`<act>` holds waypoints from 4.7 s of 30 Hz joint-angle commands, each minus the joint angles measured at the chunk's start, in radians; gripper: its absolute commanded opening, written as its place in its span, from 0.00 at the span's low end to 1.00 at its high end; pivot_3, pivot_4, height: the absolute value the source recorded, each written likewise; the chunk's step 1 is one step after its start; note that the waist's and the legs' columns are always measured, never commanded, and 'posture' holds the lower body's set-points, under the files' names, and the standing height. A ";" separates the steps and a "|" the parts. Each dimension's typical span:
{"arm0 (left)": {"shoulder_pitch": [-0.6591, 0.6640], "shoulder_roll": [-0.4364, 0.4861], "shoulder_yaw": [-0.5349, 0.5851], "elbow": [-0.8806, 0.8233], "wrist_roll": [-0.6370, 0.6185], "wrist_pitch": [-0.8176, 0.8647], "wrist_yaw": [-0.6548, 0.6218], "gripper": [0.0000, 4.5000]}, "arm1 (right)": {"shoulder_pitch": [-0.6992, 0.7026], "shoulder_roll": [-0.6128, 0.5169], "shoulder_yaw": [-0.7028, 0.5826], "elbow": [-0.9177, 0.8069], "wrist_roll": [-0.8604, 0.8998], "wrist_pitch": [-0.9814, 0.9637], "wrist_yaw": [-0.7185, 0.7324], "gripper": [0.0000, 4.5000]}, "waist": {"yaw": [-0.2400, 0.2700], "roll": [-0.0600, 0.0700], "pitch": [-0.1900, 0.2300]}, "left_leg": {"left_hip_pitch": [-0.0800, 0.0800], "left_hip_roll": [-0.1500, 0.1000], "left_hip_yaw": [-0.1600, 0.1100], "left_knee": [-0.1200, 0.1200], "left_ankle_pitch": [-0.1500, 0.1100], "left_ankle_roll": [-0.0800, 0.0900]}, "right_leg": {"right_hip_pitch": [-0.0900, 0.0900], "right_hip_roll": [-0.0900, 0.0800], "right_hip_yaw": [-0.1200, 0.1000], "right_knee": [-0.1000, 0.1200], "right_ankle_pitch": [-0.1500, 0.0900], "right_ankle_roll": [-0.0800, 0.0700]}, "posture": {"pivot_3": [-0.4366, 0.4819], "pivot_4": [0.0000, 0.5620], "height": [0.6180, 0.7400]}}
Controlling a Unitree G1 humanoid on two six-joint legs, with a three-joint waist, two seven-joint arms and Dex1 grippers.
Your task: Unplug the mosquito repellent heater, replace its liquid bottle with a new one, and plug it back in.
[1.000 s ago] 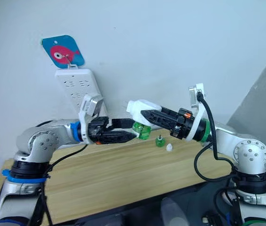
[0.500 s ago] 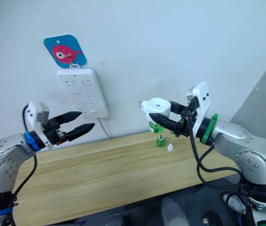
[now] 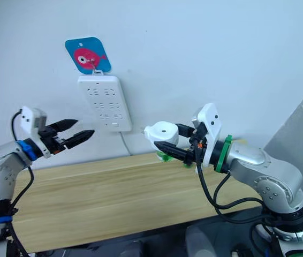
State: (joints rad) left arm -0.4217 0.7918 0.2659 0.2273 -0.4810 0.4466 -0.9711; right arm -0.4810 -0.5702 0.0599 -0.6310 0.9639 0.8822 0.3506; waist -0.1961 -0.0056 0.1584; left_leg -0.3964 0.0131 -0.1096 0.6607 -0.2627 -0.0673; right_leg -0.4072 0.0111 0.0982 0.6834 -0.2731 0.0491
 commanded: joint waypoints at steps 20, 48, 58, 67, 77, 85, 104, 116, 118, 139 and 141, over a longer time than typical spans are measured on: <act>-0.262 -0.021 -0.160 0.265 0.129 -0.111 -0.174 1.00 | 0.017 -0.006 -0.031 -0.094 0.008 0.015 -0.007 0.65 | -0.010 0.000 0.000 | 0.000 0.000 -0.001 0.000 0.000 0.000 | 0.000 0.000 -0.001 0.000 0.000 0.000 | 0.17 0.25 0.95; -0.235 -0.054 -0.112 0.089 0.066 0.075 -0.199 0.29 | -0.144 0.220 0.179 0.060 -0.249 0.077 -0.188 0.65 | -0.029 -0.001 0.000 | -0.001 0.000 -0.002 0.000 0.000 0.000 | 0.000 0.000 -0.001 -0.001 0.000 0.000 | 0.17 0.24 0.95; -0.162 -0.061 -0.096 -0.060 0.010 0.154 -0.138 0.29 | -0.196 0.436 0.230 0.174 -0.433 0.096 -0.330 0.65 | -0.030 0.000 0.000 | -0.003 -0.001 -0.003 0.000 0.000 0.000 | -0.002 -0.002 -0.002 0.000 0.000 0.000 | 0.20 0.24 0.95; -0.147 -0.058 -0.101 -0.069 0.015 0.130 -0.122 0.29 | -0.247 0.503 0.204 0.196 -0.495 0.118 -0.321 0.65 | -0.031 0.000 0.000 | -0.003 -0.001 -0.003 -0.001 0.000 0.000 | -0.003 -0.002 -0.002 0.000 0.000 0.000 | 0.20 0.24 0.95; -0.144 -0.066 -0.103 -0.064 0.015 0.114 -0.106 0.29 | -0.274 0.516 0.222 0.213 -0.528 0.144 -0.293 0.65 | -0.032 0.000 0.000 | -0.003 -0.001 -0.003 -0.001 0.000 0.000 | -0.003 -0.002 -0.002 0.000 0.000 0.000 | 0.21 0.24 0.95; -0.135 -0.062 -0.104 -0.070 0.009 0.121 -0.110 0.29 | -0.259 0.532 0.232 0.234 -0.572 0.123 -0.268 0.65 | -0.033 0.000 0.000 | -0.003 -0.001 -0.003 -0.001 0.000 0.000 | -0.003 -0.002 -0.002 0.000 0.000 0.000 | 0.21 0.23 0.95; -0.117 -0.055 -0.113 -0.095 -0.002 0.137 -0.129 0.29 | -0.265 0.579 0.266 0.288 -0.671 0.080 -0.225 0.65 | -0.040 0.000 0.000 | -0.002 -0.001 -0.003 -0.001 0.000 0.000 | -0.003 -0.002 -0.002 0.001 0.000 0.000 | 0.21 0.23 0.95; -0.084 -0.076 -0.119 -0.156 -0.021 0.158 -0.128 0.29 | -0.298 0.682 0.285 0.332 -0.730 0.103 -0.250 0.65 | -0.055 0.000 0.000 | -0.002 -0.001 -0.003 -0.001 0.000 0.000 | -0.003 -0.002 -0.002 0.001 0.000 0.000 | 0.20 0.24 0.95; -0.079 -0.080 -0.118 -0.166 -0.024 0.163 -0.128 0.29 | -0.306 0.693 0.285 0.352 -0.742 0.097 -0.252 0.65 | -0.056 0.000 0.000 | -0.002 -0.001 -0.003 -0.001 0.000 0.000 | -0.003 -0.002 -0.002 0.002 0.000 0.000 | 0.20 0.24 0.95; -0.075 -0.080 -0.113 -0.122 0.005 0.117 -0.143 0.29 | -0.300 0.718 0.233 0.376 -0.728 0.066 -0.163 0.94 | -0.059 -0.001 0.000 | 0.001 -0.001 -0.002 -0.001 0.000 -0.001 | -0.003 -0.002 -0.001 0.008 0.000 0.000 | 0.20 0.22 0.95; -0.079 -0.079 -0.116 -0.108 0.014 0.103 -0.141 0.29 | -0.299 0.700 0.234 0.343 -0.722 0.096 -0.156 1.00 | -0.055 -0.001 0.000 | -0.001 -0.001 -0.003 -0.001 0.000 -0.001 | -0.004 -0.002 -0.002 0.005 0.000 0.000 | 0.20 0.22 0.95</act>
State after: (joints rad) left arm -0.4896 0.7139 0.1898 0.1551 -0.4651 0.5775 -1.0655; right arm -0.7638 0.1265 0.2954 -0.2233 0.2231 0.9667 0.1791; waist -0.2515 -0.0070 0.1579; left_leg -0.3985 0.0114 -0.1131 0.6589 -0.2625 -0.0679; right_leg -0.4111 0.0078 0.0960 0.6871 -0.2732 0.0490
